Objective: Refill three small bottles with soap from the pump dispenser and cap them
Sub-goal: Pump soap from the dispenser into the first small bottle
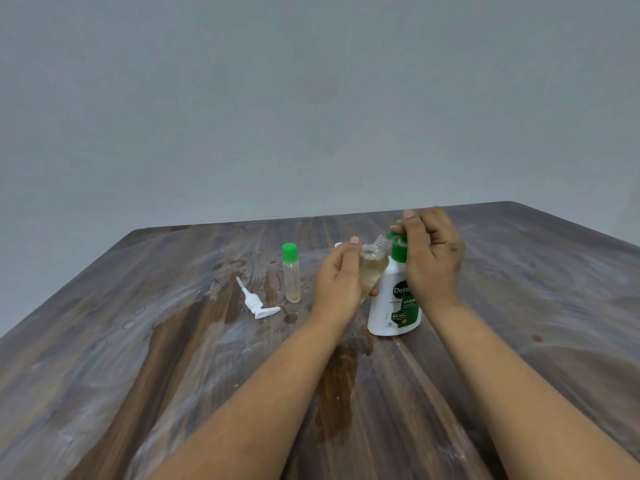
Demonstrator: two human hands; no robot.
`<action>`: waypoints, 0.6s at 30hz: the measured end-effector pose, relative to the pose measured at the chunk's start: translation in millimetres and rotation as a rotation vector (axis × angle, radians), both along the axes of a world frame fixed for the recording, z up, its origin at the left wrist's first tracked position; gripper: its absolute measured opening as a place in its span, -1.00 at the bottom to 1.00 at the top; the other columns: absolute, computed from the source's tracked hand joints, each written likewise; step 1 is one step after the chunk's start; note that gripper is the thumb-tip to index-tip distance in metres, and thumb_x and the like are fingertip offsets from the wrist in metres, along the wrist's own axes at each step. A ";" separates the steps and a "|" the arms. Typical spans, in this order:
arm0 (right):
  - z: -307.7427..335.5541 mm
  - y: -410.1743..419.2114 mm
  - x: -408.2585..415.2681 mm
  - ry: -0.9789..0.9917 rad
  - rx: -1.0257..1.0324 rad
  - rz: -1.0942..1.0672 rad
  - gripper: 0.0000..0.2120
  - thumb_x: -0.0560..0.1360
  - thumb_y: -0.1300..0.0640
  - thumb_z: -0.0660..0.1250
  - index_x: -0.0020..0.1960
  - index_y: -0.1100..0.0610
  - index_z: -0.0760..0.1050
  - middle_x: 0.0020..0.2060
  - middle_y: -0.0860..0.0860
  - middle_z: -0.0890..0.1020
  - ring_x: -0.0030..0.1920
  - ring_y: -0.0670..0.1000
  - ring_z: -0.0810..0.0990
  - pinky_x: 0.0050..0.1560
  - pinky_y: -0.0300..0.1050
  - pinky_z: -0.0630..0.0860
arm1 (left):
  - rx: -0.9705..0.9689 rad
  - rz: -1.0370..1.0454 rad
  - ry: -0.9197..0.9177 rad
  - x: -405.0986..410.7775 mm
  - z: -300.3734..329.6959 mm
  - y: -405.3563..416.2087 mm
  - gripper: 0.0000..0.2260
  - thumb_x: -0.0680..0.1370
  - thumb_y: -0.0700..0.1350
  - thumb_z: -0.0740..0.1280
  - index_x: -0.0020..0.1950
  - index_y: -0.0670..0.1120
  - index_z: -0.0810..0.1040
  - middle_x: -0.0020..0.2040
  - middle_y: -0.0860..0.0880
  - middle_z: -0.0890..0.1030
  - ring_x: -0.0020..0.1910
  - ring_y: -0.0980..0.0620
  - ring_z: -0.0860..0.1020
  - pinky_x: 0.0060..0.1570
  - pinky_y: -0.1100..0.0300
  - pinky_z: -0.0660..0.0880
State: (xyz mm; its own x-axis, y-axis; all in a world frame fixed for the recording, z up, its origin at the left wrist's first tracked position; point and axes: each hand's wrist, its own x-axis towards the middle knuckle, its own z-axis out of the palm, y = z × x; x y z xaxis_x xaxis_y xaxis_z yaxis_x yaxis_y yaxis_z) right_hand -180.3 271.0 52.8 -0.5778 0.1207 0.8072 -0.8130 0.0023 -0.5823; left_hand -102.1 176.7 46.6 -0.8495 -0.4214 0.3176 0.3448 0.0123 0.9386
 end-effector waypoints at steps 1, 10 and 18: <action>0.2 -0.1 -0.5 0.001 -0.001 -0.001 -0.72 0.59 0.06 0.23 -0.28 -0.13 0.52 -0.29 -0.01 0.53 -0.23 -0.15 0.52 -0.19 -0.28 0.43 | 0.003 -0.002 -0.003 0.4 0.4 0.2 -0.65 0.68 -0.01 0.13 -0.20 -0.03 0.58 -0.31 0.00 0.61 -0.44 0.06 0.53 -0.50 0.30 0.44; -4.7 -2.3 2.8 0.027 -0.058 -0.002 -0.71 0.66 0.10 0.16 -0.17 -0.12 0.52 -0.20 0.07 0.61 -0.11 -0.03 0.59 -0.08 -0.09 0.51 | 0.012 -0.003 -0.010 1.4 1.7 0.5 -0.66 0.68 -0.01 0.13 -0.20 -0.05 0.57 -0.30 -0.01 0.59 -0.40 0.01 0.52 -0.49 0.29 0.45; -2.0 -0.8 -0.1 0.029 0.003 -0.023 -0.71 0.61 0.08 0.21 -0.26 -0.10 0.51 -0.28 0.04 0.55 -0.22 -0.16 0.52 -0.19 -0.30 0.42 | 0.010 -0.005 -0.002 1.6 1.7 0.9 -0.65 0.68 -0.01 0.13 -0.21 -0.02 0.57 -0.30 -0.01 0.61 -0.40 0.04 0.53 -0.53 0.34 0.40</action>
